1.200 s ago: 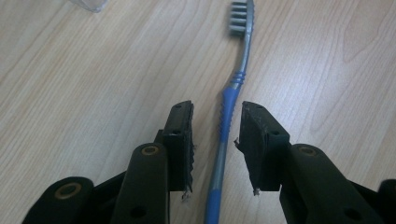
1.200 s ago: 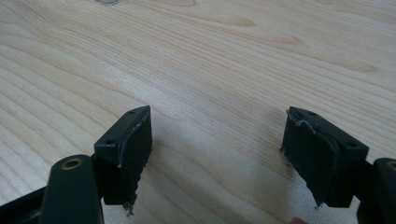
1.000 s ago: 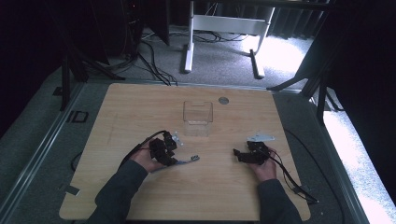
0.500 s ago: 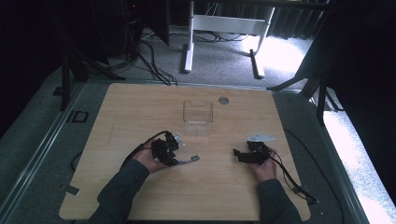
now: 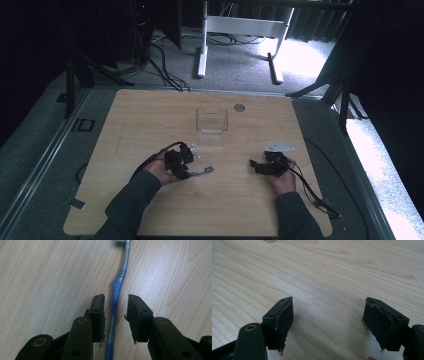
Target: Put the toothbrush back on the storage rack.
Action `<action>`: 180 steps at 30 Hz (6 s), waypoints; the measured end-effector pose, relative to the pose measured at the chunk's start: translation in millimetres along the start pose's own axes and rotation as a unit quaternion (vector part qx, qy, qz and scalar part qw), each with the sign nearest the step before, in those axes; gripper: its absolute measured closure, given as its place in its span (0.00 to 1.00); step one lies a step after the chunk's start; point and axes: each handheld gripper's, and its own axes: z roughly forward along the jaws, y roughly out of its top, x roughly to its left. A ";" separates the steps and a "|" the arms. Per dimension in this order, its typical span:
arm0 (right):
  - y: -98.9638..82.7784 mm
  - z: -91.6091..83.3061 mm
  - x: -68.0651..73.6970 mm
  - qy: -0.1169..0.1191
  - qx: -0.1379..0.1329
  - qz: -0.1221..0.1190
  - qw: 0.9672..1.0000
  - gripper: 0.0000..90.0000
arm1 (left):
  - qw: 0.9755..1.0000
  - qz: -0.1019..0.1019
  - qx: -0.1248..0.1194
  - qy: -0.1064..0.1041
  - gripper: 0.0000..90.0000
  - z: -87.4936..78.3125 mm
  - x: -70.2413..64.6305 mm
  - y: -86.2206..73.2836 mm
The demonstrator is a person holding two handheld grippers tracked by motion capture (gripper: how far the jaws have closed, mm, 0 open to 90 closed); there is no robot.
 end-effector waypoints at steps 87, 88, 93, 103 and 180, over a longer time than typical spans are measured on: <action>0.2 0.1 0.0 0.001 0.000 -0.001 1.000 0.27 | 0.997 0.029 0.074 -0.009 0.90 18.5 -1.8 21.0; 0.2 0.1 0.0 0.001 0.000 -0.002 1.000 0.27 | 0.997 0.028 0.076 -0.002 0.90 17.8 -1.4 21.1; 0.2 0.2 0.0 0.001 0.000 -0.002 1.000 0.26 | 0.998 0.017 0.064 0.005 0.91 12.5 -0.5 20.6; 0.2 0.2 0.0 0.001 0.000 -0.002 1.000 0.26 | 0.999 -0.006 0.027 0.024 0.91 -1.5 3.1 19.7; 0.2 0.3 0.0 0.001 -0.001 -0.001 1.000 0.27 | 0.988 -0.080 -0.122 0.051 0.91 -49.7 17.8 15.8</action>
